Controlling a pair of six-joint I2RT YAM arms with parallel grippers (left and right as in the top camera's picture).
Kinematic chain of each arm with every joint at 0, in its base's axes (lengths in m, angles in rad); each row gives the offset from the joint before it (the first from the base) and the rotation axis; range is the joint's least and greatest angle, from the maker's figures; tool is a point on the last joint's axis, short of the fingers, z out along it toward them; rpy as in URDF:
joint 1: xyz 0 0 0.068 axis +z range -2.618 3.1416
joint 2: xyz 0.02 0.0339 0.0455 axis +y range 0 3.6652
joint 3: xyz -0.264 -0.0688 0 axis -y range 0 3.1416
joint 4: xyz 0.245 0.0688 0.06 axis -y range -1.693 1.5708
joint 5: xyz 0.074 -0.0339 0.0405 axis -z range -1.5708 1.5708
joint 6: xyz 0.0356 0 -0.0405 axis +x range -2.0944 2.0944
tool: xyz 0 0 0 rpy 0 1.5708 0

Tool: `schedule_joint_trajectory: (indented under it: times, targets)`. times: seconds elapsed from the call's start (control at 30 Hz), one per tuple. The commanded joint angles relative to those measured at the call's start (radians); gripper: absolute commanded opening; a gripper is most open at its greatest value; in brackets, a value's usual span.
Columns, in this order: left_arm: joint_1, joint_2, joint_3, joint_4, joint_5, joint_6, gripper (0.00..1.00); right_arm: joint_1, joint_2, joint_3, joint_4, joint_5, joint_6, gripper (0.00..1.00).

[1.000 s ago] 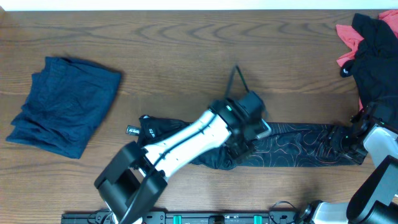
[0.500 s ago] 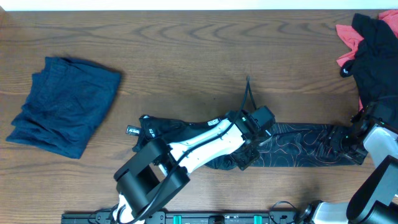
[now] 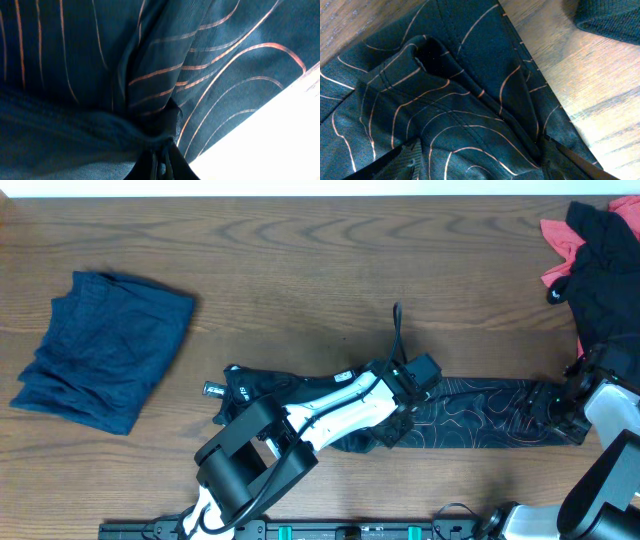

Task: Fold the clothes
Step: 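Fold the left end rightward over the strip toward the right gripper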

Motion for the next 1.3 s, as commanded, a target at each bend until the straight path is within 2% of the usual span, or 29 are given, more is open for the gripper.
schedule_joint_trajectory:
  times: [0.0, 0.07, 0.2, 0.53, 0.67, 0.7, 0.77, 0.9, 1.07, 1.27]
  targets:
    - [0.000, -0.051, 0.020, -0.028, -0.012, -0.008, 0.06, -0.013, 0.029, -0.017, -0.010, -0.004, -0.002, 0.73]
    - [0.000, -0.094, 0.028, -0.029, -0.012, -0.004, 0.07, -0.013, 0.029, -0.017, -0.010, -0.004, -0.002, 0.73]
    - [0.000, -0.169, 0.028, 0.002, -0.012, 0.000, 0.17, -0.013, 0.029, -0.017, -0.010, -0.004, -0.002, 0.73]
    - [-0.037, -0.147, 0.026, 0.150, -0.002, -0.005, 0.17, -0.013, 0.029, -0.017, -0.013, -0.004, -0.002, 0.73]
    - [-0.038, -0.147, 0.026, 0.140, -0.007, -0.013, 0.17, -0.013, 0.029, -0.017, -0.013, -0.011, -0.002, 0.73]
    - [-0.036, -0.147, 0.026, 0.136, -0.011, -0.013, 0.31, -0.013, 0.029, -0.017, -0.012, -0.011, -0.002, 0.73]
    - [-0.036, -0.142, 0.019, 0.140, -0.040, -0.023, 0.40, -0.013, 0.029, -0.017, -0.013, -0.011, -0.002, 0.74]
    - [-0.035, -0.122, 0.002, 0.144, -0.138, -0.099, 0.42, -0.013, 0.029, -0.017, -0.013, -0.015, -0.002, 0.73]
    - [-0.013, -0.052, 0.000, 0.147, -0.187, -0.230, 0.42, -0.013, 0.029, -0.017, -0.013, -0.019, -0.002, 0.74]
    - [0.031, -0.003, 0.000, 0.151, -0.189, -0.326, 0.42, -0.013, 0.029, -0.017, -0.013, -0.019, -0.002, 0.73]
